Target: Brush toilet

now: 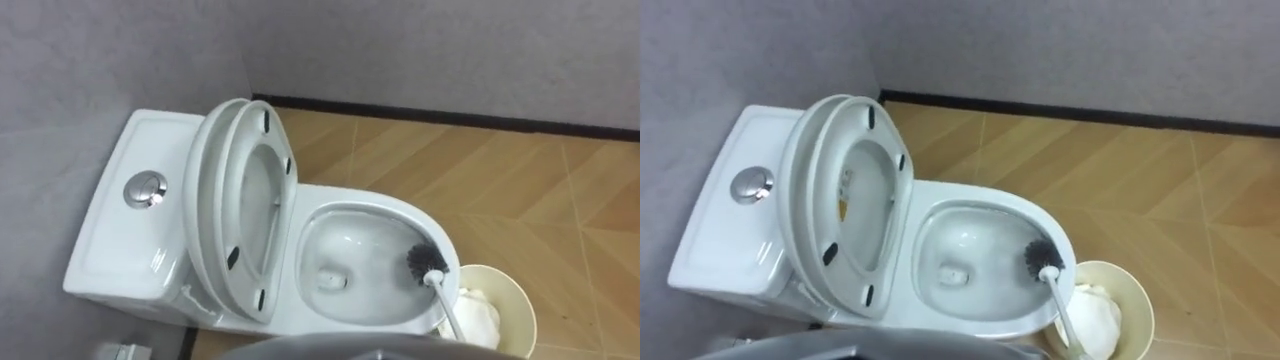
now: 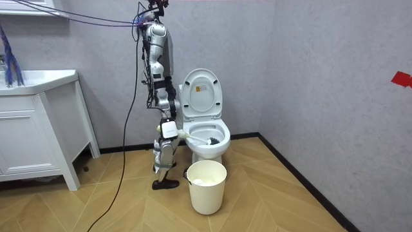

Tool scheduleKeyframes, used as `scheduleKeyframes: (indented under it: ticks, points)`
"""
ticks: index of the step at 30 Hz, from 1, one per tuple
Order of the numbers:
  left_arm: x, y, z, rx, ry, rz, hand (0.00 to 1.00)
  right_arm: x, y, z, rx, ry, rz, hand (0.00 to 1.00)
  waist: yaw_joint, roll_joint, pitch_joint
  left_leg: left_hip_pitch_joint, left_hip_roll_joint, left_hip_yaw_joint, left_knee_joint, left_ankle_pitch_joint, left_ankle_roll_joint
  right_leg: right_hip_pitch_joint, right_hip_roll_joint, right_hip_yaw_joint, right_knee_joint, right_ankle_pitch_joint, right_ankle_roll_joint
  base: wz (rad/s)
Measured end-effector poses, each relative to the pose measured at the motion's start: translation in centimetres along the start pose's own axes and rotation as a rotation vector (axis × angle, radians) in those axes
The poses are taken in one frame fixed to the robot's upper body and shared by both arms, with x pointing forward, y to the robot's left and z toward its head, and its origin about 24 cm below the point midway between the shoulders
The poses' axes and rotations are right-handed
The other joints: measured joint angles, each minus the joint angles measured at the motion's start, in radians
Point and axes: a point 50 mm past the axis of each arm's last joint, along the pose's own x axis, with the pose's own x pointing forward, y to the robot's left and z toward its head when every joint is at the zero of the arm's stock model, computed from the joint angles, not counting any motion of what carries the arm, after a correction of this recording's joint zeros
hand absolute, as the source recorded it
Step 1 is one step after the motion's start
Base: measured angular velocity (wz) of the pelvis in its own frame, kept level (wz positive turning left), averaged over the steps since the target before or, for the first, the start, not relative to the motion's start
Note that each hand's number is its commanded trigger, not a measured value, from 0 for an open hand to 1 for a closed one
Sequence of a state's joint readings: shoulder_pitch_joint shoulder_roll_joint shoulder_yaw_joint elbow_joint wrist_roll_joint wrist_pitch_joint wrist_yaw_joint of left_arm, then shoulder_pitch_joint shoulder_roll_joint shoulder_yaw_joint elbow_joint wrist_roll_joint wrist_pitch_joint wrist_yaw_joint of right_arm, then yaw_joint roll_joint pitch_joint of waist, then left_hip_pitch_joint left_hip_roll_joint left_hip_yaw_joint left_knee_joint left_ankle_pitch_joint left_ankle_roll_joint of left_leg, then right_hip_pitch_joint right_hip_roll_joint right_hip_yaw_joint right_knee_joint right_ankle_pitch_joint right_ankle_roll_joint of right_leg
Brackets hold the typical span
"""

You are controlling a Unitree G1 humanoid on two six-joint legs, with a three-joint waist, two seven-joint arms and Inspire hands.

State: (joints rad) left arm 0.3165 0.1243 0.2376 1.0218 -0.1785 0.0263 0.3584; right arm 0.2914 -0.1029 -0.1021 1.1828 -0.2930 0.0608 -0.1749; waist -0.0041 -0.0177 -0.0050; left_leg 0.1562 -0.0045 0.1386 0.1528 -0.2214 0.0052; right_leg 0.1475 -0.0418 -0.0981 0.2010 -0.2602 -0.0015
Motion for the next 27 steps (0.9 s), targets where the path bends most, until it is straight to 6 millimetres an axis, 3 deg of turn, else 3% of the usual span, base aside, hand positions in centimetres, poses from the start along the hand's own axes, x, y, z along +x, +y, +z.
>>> scheduleKeyframes:
  ticks: [4, 8, 13, 16, 20, 27]
  points:
    - [-0.1, -1.3, 1.4, 0.161, -0.073, -0.056, 0.00, -0.1, 0.4, 0.6, -0.063, -0.030, -0.025, 1.00, -0.036, 0.003, -0.0029, 0.006, 0.002, 0.031, 0.000, 0.000, 0.000, -0.012, 0.002, 0.030, 0.012, 0.002, 0.000, -0.25]
    - [-0.2, -1.8, 1.5, 0.271, -0.085, -0.082, 0.00, -0.2, 0.5, 0.9, -0.129, -0.059, -0.052, 1.00, -0.070, 0.010, -0.0026, 0.013, 0.008, 0.055, 0.001, 0.000, 0.000, -0.019, 0.002, 0.050, 0.020, 0.002, 0.001, -0.18]
    - [-0.1, -1.7, 1.3, 0.318, -0.090, -0.088, 0.00, -0.3, -0.3, 2.5, -0.246, -0.155, -0.151, 1.00, -0.075, 0.016, -0.0010, 0.011, 0.009, 0.071, 0.001, 0.000, 0.000, -0.031, 0.010, 0.070, 0.021, 0.009, -0.001, -0.12]
    - [-0.2, -1.9, 1.4, 0.344, -0.101, -0.094, 0.00, -0.6, -1.6, 4.6, -0.290, -0.263, -0.252, 1.00, -0.075, 0.022, 0.0028, 0.003, 0.011, 0.084, -0.003, -0.001, 0.001, -0.064, 0.016, 0.100, 0.042, 0.009, 0.000, -0.17]
    - [-0.2, -1.8, 1.5, 0.355, -0.107, -0.091, 0.00, -1.7, -4.2, 7.6, -0.216, -0.427, -0.463, 1.00, -0.074, 0.033, 0.0083, -0.009, 0.019, 0.103, -0.012, -0.005, 0.004, -0.094, 0.029, 0.124, 0.045, 0.024, 0.002, -0.22]
    - [-0.2, -1.5, 1.1, 0.369, -0.108, -0.065, 0.00, -2.4, -5.5, 7.5, -0.071, -0.453, -0.602, 1.00, -0.077, 0.021, 0.0056, -0.013, 0.021, 0.110, -0.013, -0.005, 0.004, -0.094, 0.031, 0.124, 0.034, 0.029, 0.001, -0.02]
